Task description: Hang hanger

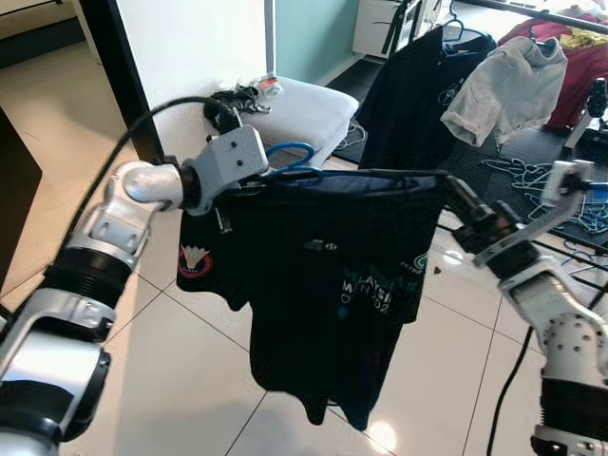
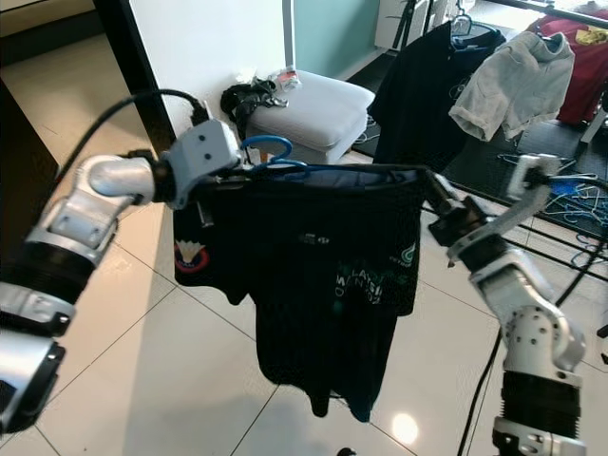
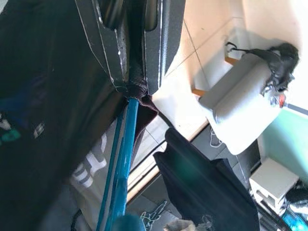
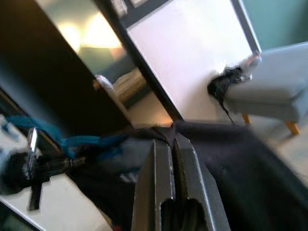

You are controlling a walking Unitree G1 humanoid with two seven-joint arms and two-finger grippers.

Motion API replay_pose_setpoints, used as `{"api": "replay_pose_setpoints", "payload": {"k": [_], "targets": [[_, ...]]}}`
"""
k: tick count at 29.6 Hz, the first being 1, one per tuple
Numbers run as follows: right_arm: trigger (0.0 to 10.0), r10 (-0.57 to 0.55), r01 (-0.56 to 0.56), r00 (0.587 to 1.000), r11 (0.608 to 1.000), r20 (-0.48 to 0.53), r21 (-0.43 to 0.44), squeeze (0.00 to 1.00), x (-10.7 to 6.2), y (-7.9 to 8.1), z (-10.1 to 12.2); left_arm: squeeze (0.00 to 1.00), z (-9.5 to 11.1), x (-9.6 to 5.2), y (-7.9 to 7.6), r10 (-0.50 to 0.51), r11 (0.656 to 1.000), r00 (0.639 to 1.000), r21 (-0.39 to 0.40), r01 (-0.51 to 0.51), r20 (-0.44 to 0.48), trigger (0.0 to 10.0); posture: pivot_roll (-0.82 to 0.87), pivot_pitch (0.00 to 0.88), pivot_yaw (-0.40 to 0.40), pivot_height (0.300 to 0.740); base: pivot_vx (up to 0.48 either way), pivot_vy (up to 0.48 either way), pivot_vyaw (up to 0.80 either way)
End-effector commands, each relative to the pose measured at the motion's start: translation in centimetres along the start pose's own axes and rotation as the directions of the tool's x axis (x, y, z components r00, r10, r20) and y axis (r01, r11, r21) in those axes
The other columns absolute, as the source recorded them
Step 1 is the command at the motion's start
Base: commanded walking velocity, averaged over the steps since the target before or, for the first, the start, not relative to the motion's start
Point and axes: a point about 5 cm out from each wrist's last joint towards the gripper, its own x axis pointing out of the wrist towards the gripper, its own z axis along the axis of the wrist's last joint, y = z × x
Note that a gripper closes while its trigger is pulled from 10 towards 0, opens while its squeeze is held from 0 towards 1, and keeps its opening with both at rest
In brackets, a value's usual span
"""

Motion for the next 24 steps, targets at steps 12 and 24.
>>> {"api": "replay_pose_setpoints", "payload": {"k": [12, 24], "targets": [[0.0, 0.145, -0.150, 0.968, 0.989, -0.207, -0.008, 0.00, 2.2, 4.3, -5.8, 0.00, 1.3, 0.3, -3.5, -0.208, 0.978, 0.971, 0.048, 0.203, 0.117, 10.0, -0.04, 0.134, -0.004, 0.740, 0.000, 0.000, 0.00], [0.0, 0.122, -0.142, 0.966, 0.987, -0.226, -0.073, 0.00, 1.2, 3.3, -4.6, 0.00, -1.2, -3.4, -2.4, -0.352, 0.910, 0.933, 0.202, 0.361, -0.080, 10.0, -0.04, 0.140, -0.005, 0.740, 0.000, 0.000, 0.00]]}}
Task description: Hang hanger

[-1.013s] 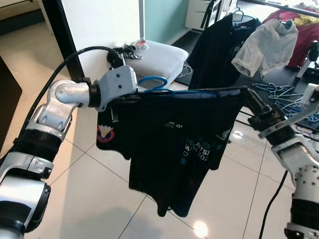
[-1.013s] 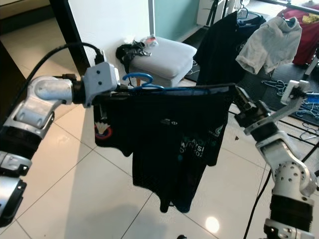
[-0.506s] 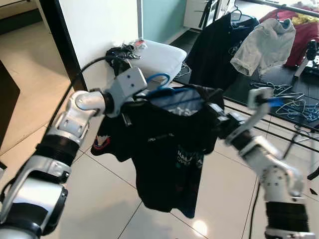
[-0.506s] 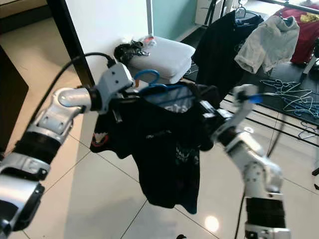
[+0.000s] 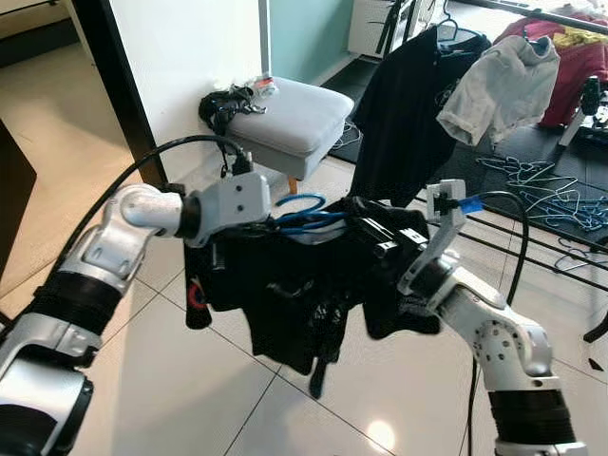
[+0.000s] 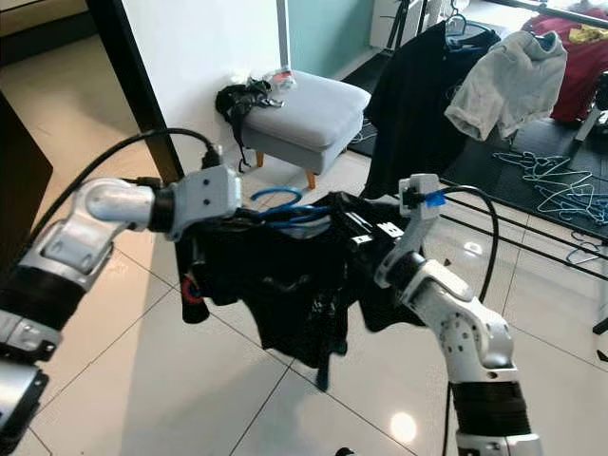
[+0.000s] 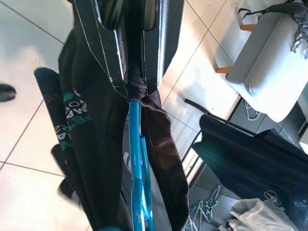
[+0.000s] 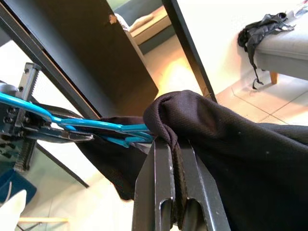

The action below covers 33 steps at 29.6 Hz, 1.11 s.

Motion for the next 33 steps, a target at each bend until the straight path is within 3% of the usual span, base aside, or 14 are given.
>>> {"api": "replay_pose_setpoints", "payload": {"k": [1, 6, 15, 20, 22, 24, 26, 29, 30, 31, 33], "targets": [[0.0, 0.008, -0.007, 1.000, 0.999, 0.017, -0.034, 0.00, -0.5, 0.2, 0.7, 0.00, -0.9, -1.0, -0.2, -0.046, 0.999, 0.996, 0.017, 0.047, -0.071, 10.0, -0.04, 0.140, -0.005, 0.740, 0.000, 0.000, 0.00], [0.0, 0.022, -0.022, 1.000, 0.998, -0.009, -0.058, 0.00, -1.1, 0.2, 0.6, 0.00, -0.9, -2.3, 0.2, -0.087, 0.995, 0.994, 0.040, 0.090, -0.073, 10.0, -0.04, 0.141, -0.005, 0.740, 0.000, 0.000, 0.00], [0.0, 0.048, -0.052, 0.998, 0.996, -0.048, -0.077, 0.00, -1.4, 0.3, 0.3, 0.00, -0.6, -2.5, 0.2, -0.141, 0.988, 0.988, 0.059, 0.145, -0.058, 10.0, -0.03, 0.128, -0.001, 0.740, 0.000, 0.000, 0.00], [0.0, 0.080, -0.083, 0.995, 0.994, -0.058, -0.067, 0.00, -0.9, 1.0, -0.2, 0.00, -0.6, -1.6, -0.1, -0.131, 0.991, 0.991, 0.035, 0.133, -0.040, 10.0, -0.03, 0.122, -0.002, 0.740, 0.000, 0.000, 0.00], [0.0, 0.124, -0.129, 0.989, 0.989, -0.078, -0.069, 0.00, -0.3, 2.2, -0.9, 0.00, -0.5, -0.2, 0.1, -0.074, 0.997, 0.997, -0.013, 0.074, -0.030, 10.0, -0.03, 0.122, -0.001, 0.740, 0.000, 0.000, 0.00], [0.0, 0.124, -0.129, 0.989, 0.989, -0.078, -0.069, 0.00, -0.3, 2.2, -0.9, 0.00, -0.5, -0.2, 0.1, -0.074, 0.997, 0.997, -0.013, 0.074, -0.030, 10.0, -0.03, 0.122, -0.001, 0.740, 0.000, 0.000, 0.00], [0.0, 0.158, -0.164, 0.984, 0.983, -0.080, -0.080, 0.00, 0.5, 3.3, -1.3, 0.00, -0.2, 0.9, -0.3, -0.072, 0.994, 0.997, -0.079, 0.073, 0.013, 10.0, -0.04, 0.118, 0.005, 0.740, 0.000, 0.000, 0.00], [0.0, 0.168, -0.175, 0.983, 0.981, -0.077, -0.084, 0.00, 0.7, 3.7, -1.4, 0.00, -0.1, 1.2, -0.6, -0.083, 0.992, 0.996, -0.097, 0.086, 0.030, 10.0, -0.04, 0.118, 0.005, 0.740, 0.000, 0.000, 0.00], [2.0, 0.185, -0.192, 0.980, 0.977, -0.079, -0.096, 0.00, 1.0, 4.1, -1.6, 0.00, 0.0, 1.4, -0.9, -0.096, 0.989, 0.994, -0.106, 0.100, 0.043, 10.0, -0.04, 0.118, 0.004, 0.740, 0.000, 0.000, 0.00], [10.0, 0.194, -0.203, 0.977, 0.973, -0.085, -0.106, 0.00, 1.1, 4.4, -1.9, 0.00, 0.0, 1.5, -1.2, -0.107, 0.988, 0.993, -0.109, 0.112, 0.049, 10.0, -0.04, 0.121, 0.001, 0.740, 0.000, 0.000, 0.00], [10.0, 0.195, -0.204, 0.977, 0.973, -0.089, -0.108, 0.03, 1.2, 4.5, -2.1, 0.00, -0.1, 1.5, -1.4, -0.115, 0.986, 0.992, -0.112, 0.120, 0.050, 10.0, -0.04, 0.123, 0.000, 0.740, 0.000, 0.000, 0.00]]}}
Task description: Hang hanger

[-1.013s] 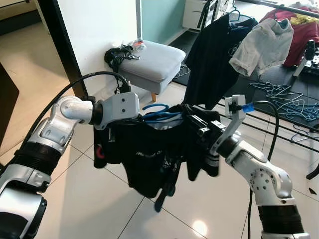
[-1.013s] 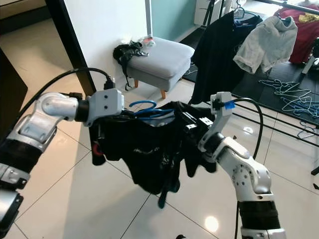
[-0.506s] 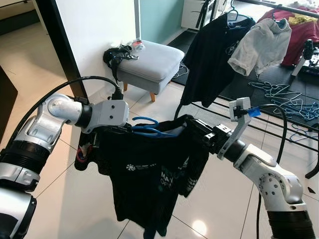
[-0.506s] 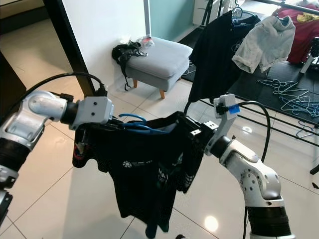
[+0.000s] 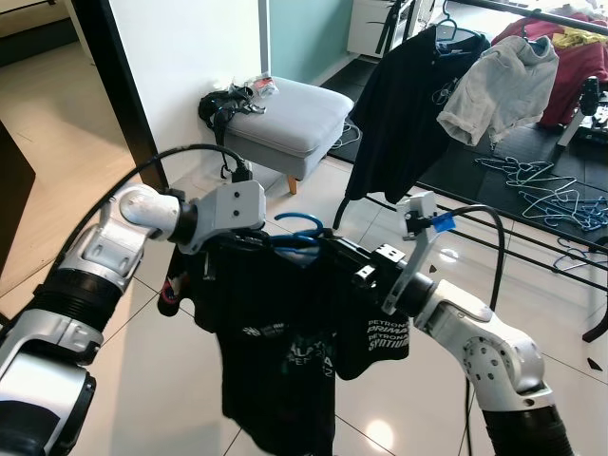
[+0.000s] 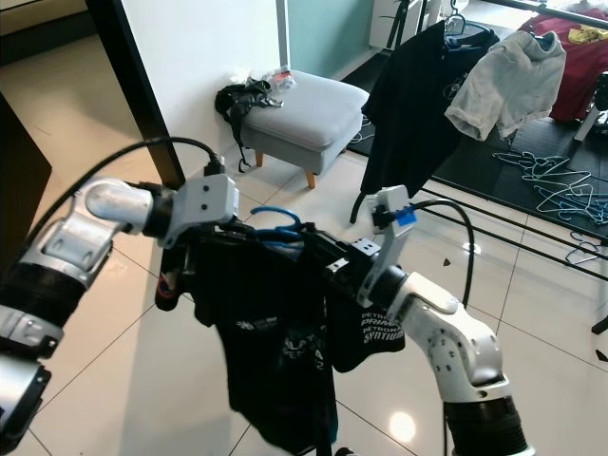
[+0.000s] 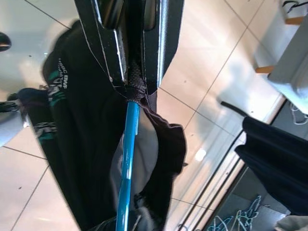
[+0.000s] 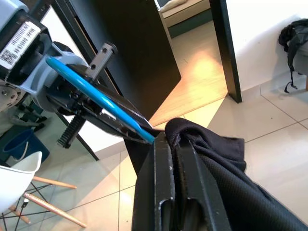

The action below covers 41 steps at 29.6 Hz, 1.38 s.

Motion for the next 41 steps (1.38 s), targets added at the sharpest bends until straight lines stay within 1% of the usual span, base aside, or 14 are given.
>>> {"api": "replay_pose_setpoints", "payload": {"k": [1, 2, 6, 13, 14, 25, 29, 30, 31, 32, 33, 34, 37, 41], "targets": [[10.0, 0.029, -0.029, 1.000, 0.999, -0.005, -0.015, 0.64, 0.3, 0.7, -0.2, 0.00, 0.6, 0.5, -0.3, -0.023, 1.000, 0.999, 0.007, 0.023, 0.046, 10.0, -0.04, 0.123, -0.001, 0.740, 0.000, 0.000, 0.00], [10.0, 0.046, -0.046, 0.999, 0.999, -0.008, -0.014, 1.00, 0.0, 0.7, -0.3, 0.00, 0.5, 0.4, -0.5, -0.036, 0.999, 0.998, 0.006, 0.035, 0.044, 10.0, -0.04, 0.126, -0.002, 0.740, 0.000, 0.000, 0.00], [10.0, 0.059, -0.060, 0.998, 0.998, -0.012, -0.026, 1.00, -0.7, 0.7, 0.0, 0.00, 0.4, 0.2, -0.7, -0.053, 0.999, 0.998, -0.007, 0.053, 0.045, 10.0, -0.04, 0.126, -0.002, 0.740, 0.000, 0.000, 0.00], [10.0, 0.121, -0.150, 0.982, 0.967, -0.147, -0.206, 1.00, -4.7, 0.3, 1.6, 0.00, 0.3, 0.6, -2.2, -0.127, 0.986, 0.988, -0.094, 0.135, 0.091, 10.0, -0.05, 0.133, -0.009, 0.740, 0.000, 0.000, 0.00], [10.0, 0.112, -0.154, 0.979, 0.953, -0.169, -0.262, 1.00, -6.2, -0.1, 3.0, 0.00, 0.5, 0.8, -2.5, -0.137, 0.978, 0.980, -0.135, 0.156, 0.144, 10.0, -0.05, 0.133, -0.011, 0.740, 0.000, 0.000, 0.00], [10.0, 0.033, -0.133, 0.973, 0.890, -0.229, -0.436, 1.00, -10.5, -1.7, 8.7, 0.00, 0.6, 1.7, -3.8, -0.158, 0.955, 0.959, -0.209, 0.208, 0.236, 10.0, -0.07, 0.136, -0.022, 0.740, 0.000, 0.000, 0.00], [10.0, 0.068, -0.224, 0.938, 0.867, -0.340, -0.446, 1.00, -11.7, -1.4, 9.4, 0.00, 1.0, 2.4, -4.3, -0.150, 0.950, 0.949, -0.224, 0.216, 0.277, 10.0, -0.08, 0.136, -0.028, 0.740, 0.000, 0.000, 0.00], [10.0, 0.101, -0.295, 0.900, 0.857, -0.423, -0.423, 1.00, -12.0, -0.9, 8.8, 0.00, 1.4, 2.5, -4.5, -0.151, 0.949, 0.944, -0.225, 0.222, 0.294, 10.0, -0.08, 0.136, -0.029, 0.740, 0.000, 0.000, 0.00], [10.0, 0.101, -0.295, 0.900, 0.857, -0.423, -0.423, 1.00, -12.0, -0.9, 8.8, 0.00, 1.4, 2.5, -4.5, -0.151, 0.949, 0.944, -0.225, 0.222, 0.294, 10.0, -0.08, 0.136, -0.029, 0.740, 0.000, 0.000, 0.00], [10.0, 0.136, -0.357, 0.858, 0.851, -0.495, -0.385, 1.00, -12.3, -0.5, 8.2, 0.00, 1.6, 2.6, -4.6, -0.151, 0.948, 0.940, -0.224, 0.225, 0.305, 10.0, -0.08, 0.136, -0.029, 0.740, 0.000, 0.000, 0.00], [10.0, 0.173, -0.413, 0.812, 0.845, -0.557, -0.340, 0.00, -12.6, 0.0, 7.7, 0.00, 1.9, 2.6, -4.6, -0.151, 0.948, 0.937, -0.223, 0.228, 0.315, 10.0, -0.08, 0.136, -0.029, 0.740, 0.000, 0.000, 0.00], [10.0, 0.173, -0.413, 0.812, 0.845, -0.557, -0.340, 0.00, -12.6, 0.0, 7.7, 0.00, 1.9, 2.6, -4.6, -0.151, 0.948, 0.937, -0.223, 0.228, 0.315, 10.0, -0.08, 0.136, -0.029, 0.740, 0.000, 0.000, 0.00], [10.0, 0.218, -0.486, 0.732, 0.831, -0.645, -0.270, 0.00, -13.1, 0.2, 6.9, 0.00, 2.4, 2.6, -4.4, -0.149, 0.950, 0.931, -0.214, 0.228, 0.332, 10.0, -0.08, 0.133, -0.033, 0.740, 0.000, 0.000, 0.00], [10.0, 0.212, -0.499, 0.714, 0.823, -0.668, -0.272, 0.00, -13.1, -0.1, 6.7, 0.00, 2.8, 2.5, -4.4, -0.149, 0.951, 0.926, -0.206, 0.230, 0.346, 10.0, -0.08, 0.131, -0.034, 0.740, 0.000, 0.000, 0.00]]}}
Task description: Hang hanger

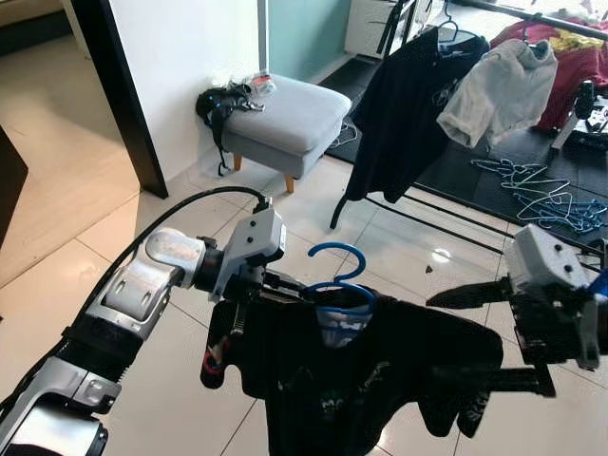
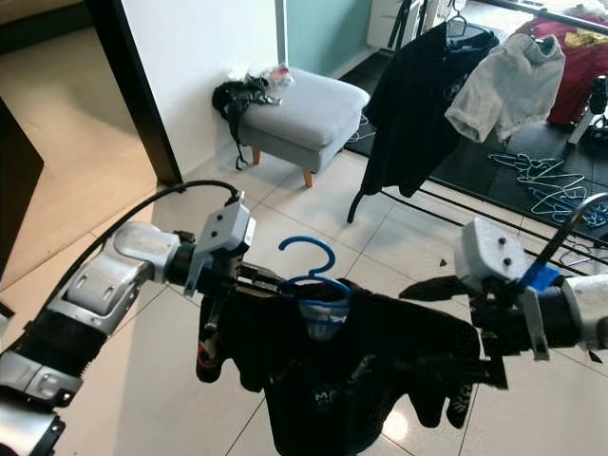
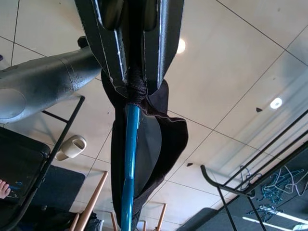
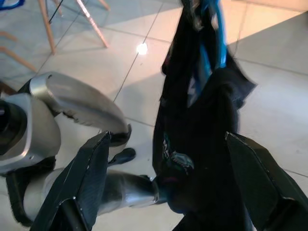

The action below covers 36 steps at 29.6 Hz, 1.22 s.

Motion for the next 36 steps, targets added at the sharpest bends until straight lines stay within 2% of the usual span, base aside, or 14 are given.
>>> {"api": "replay_pose_setpoints", "payload": {"k": [1, 7, 8, 10, 11, 13, 15, 18, 22, 25, 27, 28, 29, 36], "targets": [[10.0, -0.008, 0.007, 1.000, 1.000, -0.029, -0.030, 0.00, 0.1, -0.3, 0.0, 0.00, 0.8, 0.2, -0.2, -0.008, 1.000, 0.999, 0.018, 0.007, 0.050, 10.0, -0.09, 0.131, -0.034, 0.740, 0.000, 0.000, 0.00], [10.0, -0.021, 0.018, 0.999, 0.998, -0.033, -0.064, 0.00, 0.7, -0.7, 0.1, 0.00, 2.3, 0.5, -0.9, -0.062, 0.997, 0.994, 0.055, 0.057, 0.089, 10.0, -0.08, 0.130, -0.033, 0.740, 0.000, 0.000, 0.00], [8.7, -0.018, 0.016, 0.999, 0.997, -0.034, -0.071, 0.00, 0.8, -0.7, 0.1, 0.00, 2.5, 0.5, -1.1, -0.071, 0.996, 0.993, 0.062, 0.066, 0.092, 10.0, -0.08, 0.130, -0.034, 0.740, 0.000, 0.000, 0.00], [8.7, -0.018, 0.015, 0.999, 0.997, -0.036, -0.075, 0.00, 0.8, -0.7, 0.1, 0.00, 2.6, 0.5, -1.1, -0.075, 0.995, 0.993, 0.065, 0.069, 0.093, 10.0, -0.08, 0.130, -0.034, 0.740, 0.000, 0.000, 0.00], [10.0, -0.019, 0.017, 1.000, 0.996, -0.018, -0.084, 0.00, 0.8, -0.7, 0.4, 0.00, 2.7, 0.5, -1.2, -0.082, 0.995, 0.993, 0.070, 0.075, 0.089, 10.0, -0.08, 0.130, -0.034, 0.740, 0.000, 0.000, 0.00], [10.0, -0.015, 0.019, 0.999, 0.996, 0.047, -0.087, 0.00, 0.5, -0.8, 1.3, 0.00, 2.7, 0.5, -1.3, -0.088, 0.994, 0.993, 0.076, 0.082, 0.079, 10.0, -0.08, 0.130, -0.032, 0.740, 0.000, 0.000, 0.00], [10.0, -0.015, 0.019, 0.999, 0.996, 0.047, -0.087, 0.00, 0.5, -0.8, 1.3, 0.00, 2.7, 0.5, -1.3, -0.088, 0.994, 0.993, 0.076, 0.082, 0.079, 10.0, -0.08, 0.130, -0.032, 0.740, 0.000, 0.000, 0.00], [10.0, -0.014, 0.033, 0.982, 0.995, 0.188, -0.096, 0.00, -0.8, -1.1, 3.3, 0.00, 2.1, 0.5, -1.3, -0.087, 0.994, 0.995, 0.074, 0.084, 0.047, 10.0, -0.07, 0.127, -0.030, 0.740, 0.000, 0.000, 0.00], [10.0, -0.018, 0.044, 0.969, 0.994, 0.246, -0.103, 0.00, -1.8, -1.2, 4.2, 0.00, 1.9, 0.5, -1.4, -0.087, 0.994, 0.996, 0.066, 0.084, 0.036, 10.0, -0.07, 0.124, -0.029, 0.740, 0.000, 0.000, 0.00], [10.0, -0.031, 0.057, 0.973, 0.993, 0.228, -0.106, 0.00, -2.0, -1.4, 4.0, 0.00, 1.9, 0.4, -1.4, -0.087, 0.994, 0.996, 0.067, 0.085, 0.033, 10.0, -0.07, 0.122, -0.028, 0.740, 0.000, 0.000, 0.00], [10.0, -0.054, 0.063, 0.994, 0.993, 0.094, -0.097, 0.00, -1.4, -1.5, 2.2, 0.00, 2.3, 0.5, -1.3, -0.086, 0.994, 0.995, 0.072, 0.083, 0.046, 10.0, -0.07, 0.122, -0.028, 0.740, 0.000, 0.000, 0.00], [10.0, -0.054, 0.063, 0.994, 0.993, 0.094, -0.097, 0.00, -1.4, -1.5, 2.2, 0.00, 2.3, 0.5, -1.3, -0.086, 0.994, 0.995, 0.072, 0.083, 0.046, 10.0, -0.07, 0.122, -0.028, 0.740, 0.000, 0.000, 0.00], [10.0, -0.035, 0.039, 0.999, 0.995, 0.041, -0.087, 0.00, -0.9, -1.3, 1.3, 0.00, 2.5, 0.5, -1.2, -0.085, 0.994, 0.995, 0.075, 0.081, 0.054, 10.0, -0.07, 0.122, -0.028, 0.740, 0.000, 0.000, 0.00], [10.0, 0.037, -0.037, 0.999, 0.998, -0.004, -0.057, 0.00, 0.5, -0.3, 0.1, 0.00, 2.9, 0.5, -1.2, -0.087, 0.993, 0.994, 0.082, 0.082, 0.070, 10.0, -0.07, 0.118, -0.027, 0.740, 0.000, 0.000, 0.00]]}}
